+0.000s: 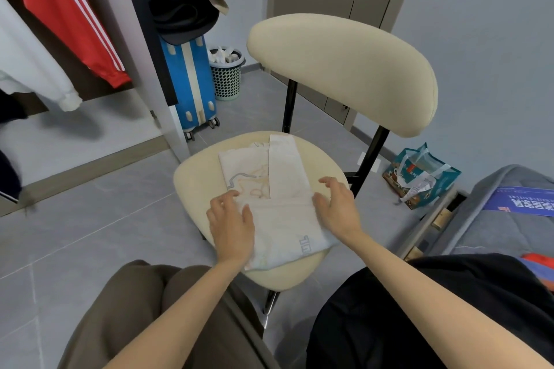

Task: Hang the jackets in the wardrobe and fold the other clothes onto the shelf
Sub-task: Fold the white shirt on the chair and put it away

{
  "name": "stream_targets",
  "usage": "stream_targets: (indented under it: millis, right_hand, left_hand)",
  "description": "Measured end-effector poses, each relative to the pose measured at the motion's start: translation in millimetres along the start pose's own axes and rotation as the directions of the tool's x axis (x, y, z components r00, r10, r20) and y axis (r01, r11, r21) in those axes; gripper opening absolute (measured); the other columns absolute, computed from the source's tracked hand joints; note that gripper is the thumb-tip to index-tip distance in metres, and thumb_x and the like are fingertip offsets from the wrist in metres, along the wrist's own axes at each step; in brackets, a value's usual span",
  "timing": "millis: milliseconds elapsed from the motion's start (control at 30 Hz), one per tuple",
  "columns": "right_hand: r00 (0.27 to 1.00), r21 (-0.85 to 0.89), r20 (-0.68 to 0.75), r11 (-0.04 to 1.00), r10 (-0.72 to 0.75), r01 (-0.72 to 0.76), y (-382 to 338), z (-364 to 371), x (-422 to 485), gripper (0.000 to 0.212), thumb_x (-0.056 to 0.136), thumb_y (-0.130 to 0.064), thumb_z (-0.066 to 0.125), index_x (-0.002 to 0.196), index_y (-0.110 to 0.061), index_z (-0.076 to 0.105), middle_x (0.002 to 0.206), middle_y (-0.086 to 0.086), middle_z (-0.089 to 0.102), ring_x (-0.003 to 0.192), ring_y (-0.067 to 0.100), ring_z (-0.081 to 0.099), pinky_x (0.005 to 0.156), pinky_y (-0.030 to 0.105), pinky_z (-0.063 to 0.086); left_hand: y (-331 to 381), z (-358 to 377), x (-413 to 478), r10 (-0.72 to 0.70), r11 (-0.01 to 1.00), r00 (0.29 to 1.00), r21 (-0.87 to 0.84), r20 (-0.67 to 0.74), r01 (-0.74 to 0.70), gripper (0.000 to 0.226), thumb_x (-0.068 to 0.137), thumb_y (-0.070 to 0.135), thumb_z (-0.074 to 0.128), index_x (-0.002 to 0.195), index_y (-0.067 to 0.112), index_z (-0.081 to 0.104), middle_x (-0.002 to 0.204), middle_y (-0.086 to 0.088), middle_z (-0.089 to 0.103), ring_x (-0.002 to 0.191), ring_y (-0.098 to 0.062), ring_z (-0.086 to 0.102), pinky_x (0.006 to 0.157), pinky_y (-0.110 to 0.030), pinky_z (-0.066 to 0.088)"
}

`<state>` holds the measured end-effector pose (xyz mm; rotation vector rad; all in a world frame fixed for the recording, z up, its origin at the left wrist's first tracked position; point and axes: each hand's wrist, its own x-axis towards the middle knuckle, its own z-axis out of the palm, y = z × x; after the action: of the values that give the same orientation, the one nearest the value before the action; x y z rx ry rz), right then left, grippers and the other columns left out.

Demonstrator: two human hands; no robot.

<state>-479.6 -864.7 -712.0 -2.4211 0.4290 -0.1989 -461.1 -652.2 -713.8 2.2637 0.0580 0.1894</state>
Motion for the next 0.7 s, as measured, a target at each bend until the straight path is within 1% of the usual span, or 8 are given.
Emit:
stream_targets:
  millis: [67,100,167,233,267,400,600,700]
  right_hand:
    - [0.975,-0.084,0.08,0.974,-0.206,0.212,1.8,1.8,-13.5,0.043,0.098,-0.038,0.047,0.14,-0.033,0.039,0.15,-0.001,0.034,0.133,0.025,0.028,0.104,0.037,0.029]
    - [0.964,-0.118,0.135,0.962,-0.231,0.247,4.0,6.4,-20.0,0.048,0.098,-0.042,0.045,0.144,-0.038,0.033,0.156,-0.002,0.024,0.138,0.024,0.02,0.109,0.041,0.025]
    - [0.978,-0.074,0.177,0.99,-0.107,0.122,9.2,18.3,-28.5,0.058,0.098,-0.045,0.043,0.15,-0.036,0.021,0.159,0.003,0.015,0.142,0.029,0.014,0.113,0.046,0.023]
    - [0.983,0.077,0.144,0.989,0.117,-0.129,9.8,24.4,-29.9,0.067,0.097,-0.045,0.048,0.152,-0.021,0.019,0.151,0.013,0.028,0.137,0.034,0.029,0.111,0.046,0.03]
    - [0.976,0.122,0.135,0.974,0.172,-0.188,8.4,24.6,-29.6,0.066,0.096,-0.043,0.051,0.15,-0.013,0.025,0.145,0.014,0.039,0.131,0.033,0.038,0.108,0.045,0.036]
    - [0.986,0.196,0.11,0.97,0.122,-0.142,0.3,20.0,-24.7,0.043,0.098,-0.027,0.052,0.137,-0.01,0.044,0.126,0.007,0.061,0.109,0.021,0.057,0.084,0.027,0.043]
    - [0.998,0.317,-0.069,0.948,0.006,0.017,-14.6,13.7,-5.0,0.038,0.099,-0.015,0.046,0.136,-0.023,0.043,0.115,0.0,0.059,0.095,0.017,0.056,0.082,0.032,0.045]
    - [1.0,0.131,-0.009,0.991,-0.016,0.017,-7.0,21.8,-2.9,0.035,0.101,-0.016,0.043,0.133,-0.021,0.053,0.136,0.01,0.047,0.108,0.018,0.048,0.087,0.021,0.035]
  left_hand:
    - [-1.6,1.1,-9.3,0.342,0.921,0.936,0.169,0.085,-0.352,0.033,0.096,0.017,0.052,0.128,0.014,0.051,0.133,-0.009,0.044,0.121,-0.028,0.04,0.101,-0.04,0.035]
    - [-3.1,5.7,-15.5,0.402,0.882,0.903,0.203,0.15,-0.426,0.037,0.097,0.02,0.051,0.133,0.016,0.049,0.138,-0.008,0.042,0.127,-0.028,0.038,0.106,-0.04,0.031]
    - [-6.0,14.5,-25.9,0.22,0.941,0.951,0.211,0.215,-0.266,0.05,0.099,0.033,0.045,0.146,0.021,0.033,0.149,-0.007,0.029,0.135,-0.027,0.027,0.112,-0.04,0.024]
    - [-6.1,18.6,-25.5,-0.12,0.987,0.962,0.135,0.247,0.088,0.065,0.098,0.045,0.044,0.152,0.02,0.017,0.149,-0.011,0.027,0.134,-0.03,0.025,0.11,-0.041,0.025]
    - [-6.5,19.0,-23.1,-0.184,0.98,0.948,0.121,0.26,0.158,0.07,0.097,0.047,0.045,0.152,0.018,0.014,0.145,-0.013,0.032,0.131,-0.031,0.028,0.108,-0.041,0.027]
    - [-7.9,9.9,-8.9,-0.071,0.997,0.97,0.055,0.232,0.06,0.053,0.099,0.035,0.048,0.146,0.015,0.033,0.134,-0.011,0.049,0.123,-0.028,0.04,0.103,-0.034,0.032]
    - [-0.8,0.1,12.2,0.037,0.984,0.998,-0.175,0.054,-0.027,0.024,0.099,0.016,0.049,0.123,0.016,0.056,0.117,-0.005,0.056,0.092,-0.009,0.048,0.079,-0.018,0.034]
    - [-4.6,3.4,15.4,-0.03,0.997,0.985,-0.06,0.17,0.04,0.026,0.1,0.016,0.047,0.124,0.017,0.055,0.124,-0.009,0.048,0.099,-0.017,0.049,0.083,-0.023,0.037]
